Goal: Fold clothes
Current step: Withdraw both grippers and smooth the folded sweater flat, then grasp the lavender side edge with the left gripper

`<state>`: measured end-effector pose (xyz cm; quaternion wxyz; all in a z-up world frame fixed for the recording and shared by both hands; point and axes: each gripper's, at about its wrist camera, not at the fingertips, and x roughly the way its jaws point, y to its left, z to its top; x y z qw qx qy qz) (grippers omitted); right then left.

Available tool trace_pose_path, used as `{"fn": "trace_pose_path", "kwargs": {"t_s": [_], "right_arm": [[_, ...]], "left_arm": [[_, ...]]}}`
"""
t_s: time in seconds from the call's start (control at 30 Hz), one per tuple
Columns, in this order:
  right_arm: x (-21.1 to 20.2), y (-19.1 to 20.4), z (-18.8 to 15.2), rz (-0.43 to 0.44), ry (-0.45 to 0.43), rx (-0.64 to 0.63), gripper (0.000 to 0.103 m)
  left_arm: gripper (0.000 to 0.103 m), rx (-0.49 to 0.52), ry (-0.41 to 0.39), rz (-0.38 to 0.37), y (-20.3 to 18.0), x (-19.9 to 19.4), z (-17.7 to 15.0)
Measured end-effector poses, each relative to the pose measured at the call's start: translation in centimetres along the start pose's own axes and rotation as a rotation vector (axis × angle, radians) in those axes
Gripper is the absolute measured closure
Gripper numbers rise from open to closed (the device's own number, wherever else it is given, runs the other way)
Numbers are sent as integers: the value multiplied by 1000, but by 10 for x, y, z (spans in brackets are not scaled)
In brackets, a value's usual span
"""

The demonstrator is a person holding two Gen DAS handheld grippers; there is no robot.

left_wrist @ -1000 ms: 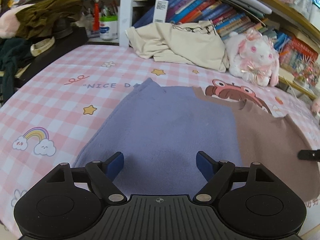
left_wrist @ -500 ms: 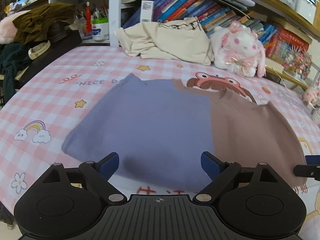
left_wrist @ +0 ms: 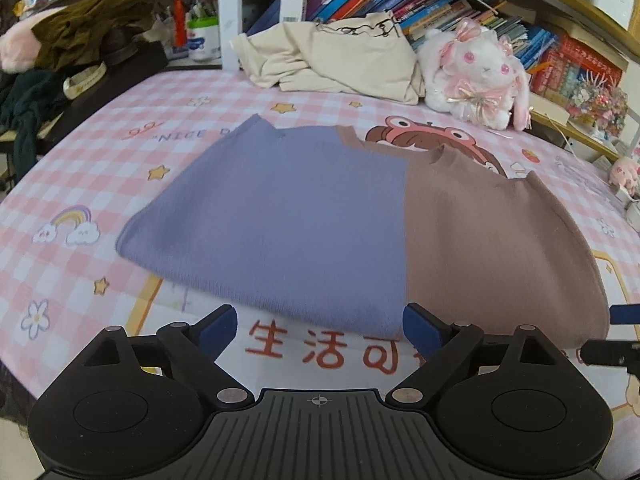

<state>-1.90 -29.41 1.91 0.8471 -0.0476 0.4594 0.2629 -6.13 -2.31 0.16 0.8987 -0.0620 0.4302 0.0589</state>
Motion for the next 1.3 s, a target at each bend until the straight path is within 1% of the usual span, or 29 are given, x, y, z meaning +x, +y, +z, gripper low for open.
{"fn": "trace_pose_path", "kwargs": {"t_s": [0.13,0.23,0.33,0.43,0.53,0.6,1.0,1.17,1.3], "right_arm": [[0,1,-4,5,14,-26,19],[1,3,-5,2,25,-38,17],[2,7,-5,-10,29,-47,16],[3,10,-5,-17,29,-40,13],[4,14,-4,-26,34,-15,13],[4,17,-4,-33,38,1,13],[3,50,-9,-111,39,50,13],[0,61,-12,-147,20,91,13],[-1,66,-13,-169,11,138,13]], "left_arm": [[11,2,16,10,-5,-2,-6],[6,14,33,16,-8,-3,-10],[6,27,33,8,-8,-3,-11],[6,34,37,-1,-4,-1,-10],[6,32,56,-17,2,2,-10],[6,34,55,-27,6,2,-10],[6,39,101,-172,36,6,-3],[6,-170,127,-291,75,10,0],[8,-411,129,-326,112,16,0]]}}
